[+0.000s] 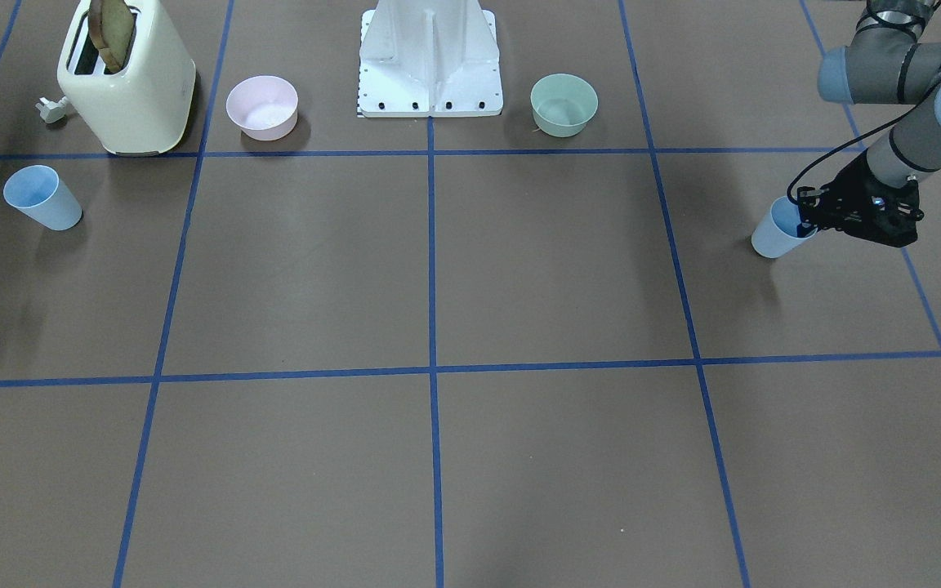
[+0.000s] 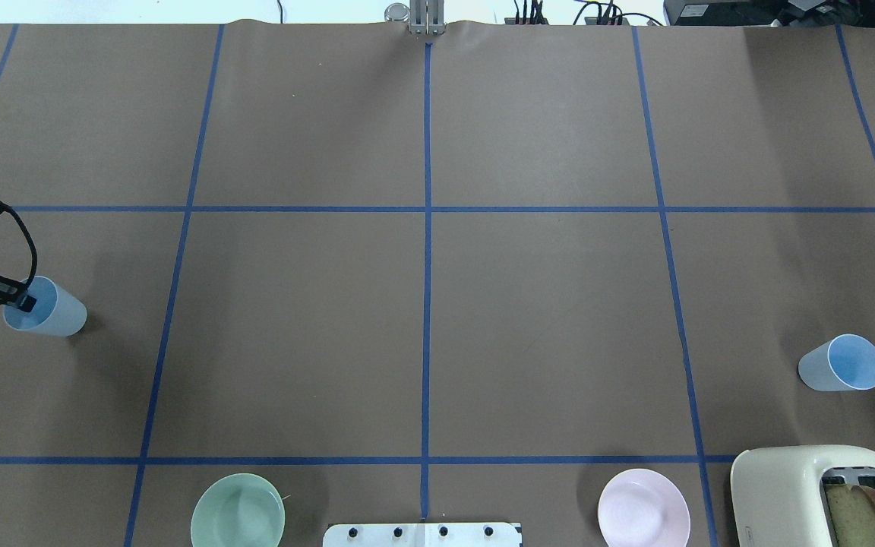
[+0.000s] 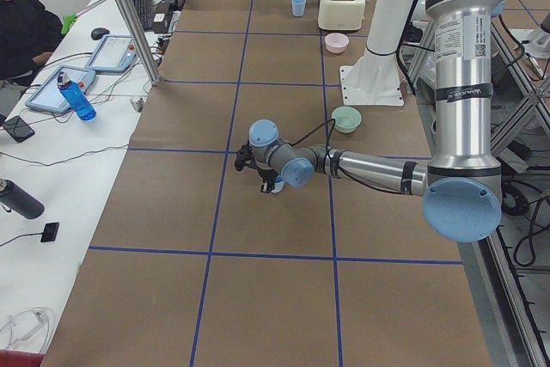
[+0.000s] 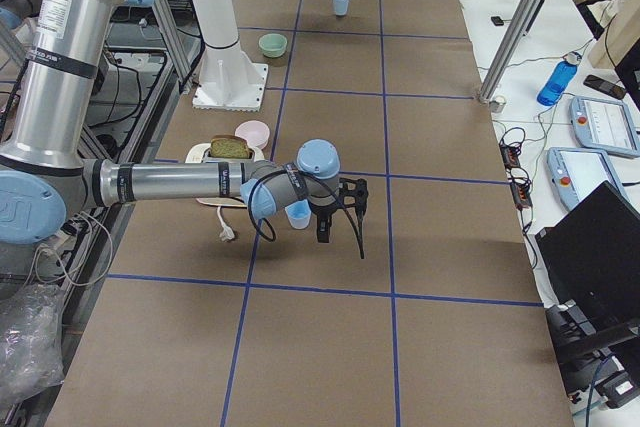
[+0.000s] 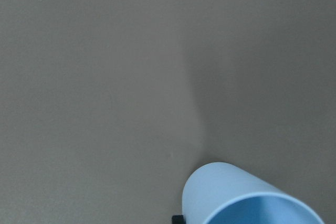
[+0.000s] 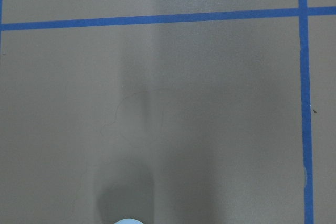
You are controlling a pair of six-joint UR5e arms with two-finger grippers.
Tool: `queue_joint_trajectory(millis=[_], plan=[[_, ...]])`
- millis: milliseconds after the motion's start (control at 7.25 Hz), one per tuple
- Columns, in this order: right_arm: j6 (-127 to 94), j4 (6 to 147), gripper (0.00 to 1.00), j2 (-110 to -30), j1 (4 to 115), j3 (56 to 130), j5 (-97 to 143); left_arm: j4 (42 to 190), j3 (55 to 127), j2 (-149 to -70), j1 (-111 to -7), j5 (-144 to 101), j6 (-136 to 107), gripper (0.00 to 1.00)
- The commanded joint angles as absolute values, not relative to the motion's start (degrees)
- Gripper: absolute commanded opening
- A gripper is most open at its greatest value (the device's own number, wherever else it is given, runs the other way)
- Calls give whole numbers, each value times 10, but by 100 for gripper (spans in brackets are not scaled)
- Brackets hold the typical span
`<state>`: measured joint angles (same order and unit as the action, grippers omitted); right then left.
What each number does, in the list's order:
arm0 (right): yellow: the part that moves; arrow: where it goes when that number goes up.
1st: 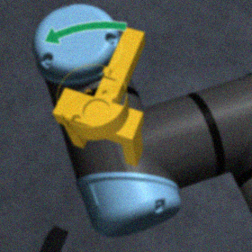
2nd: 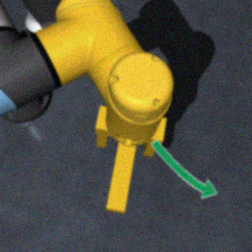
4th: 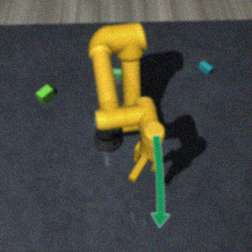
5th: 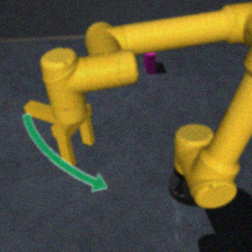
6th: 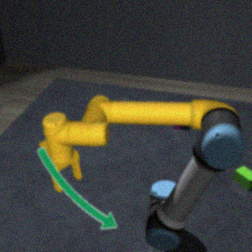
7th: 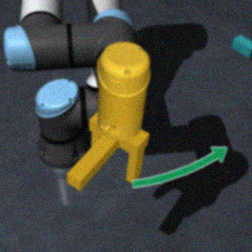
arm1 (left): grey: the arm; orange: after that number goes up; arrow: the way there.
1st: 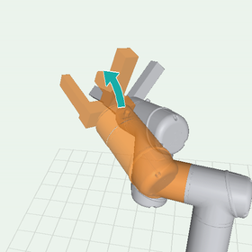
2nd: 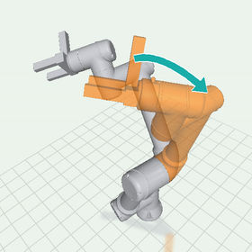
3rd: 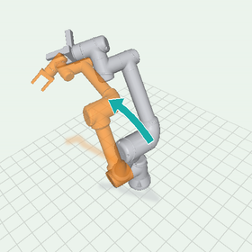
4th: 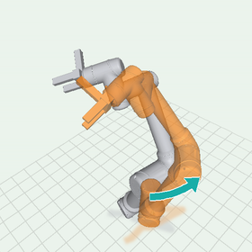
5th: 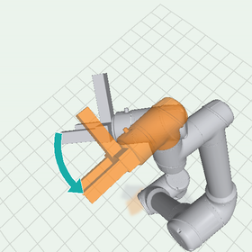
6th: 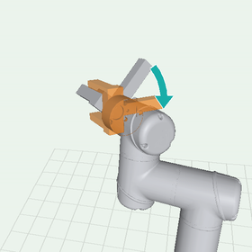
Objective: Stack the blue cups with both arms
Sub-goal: 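Lift the cup with the left gripper while the right gripper grasps the other cup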
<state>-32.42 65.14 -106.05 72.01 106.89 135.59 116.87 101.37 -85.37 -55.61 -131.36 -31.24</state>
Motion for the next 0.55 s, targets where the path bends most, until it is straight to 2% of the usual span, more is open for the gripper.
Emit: queue_joint_trajectory(millis=[0, 414], plan=[[-372, 628, 100, -1061, 692, 1067, 1353, 1083, 1082, -902, -557, -1334, -373, 0], [-391, 603, 100, -1064, 658, 1062, 1343, 978, 1101, -1035, -553, -1333, -485, 0]])
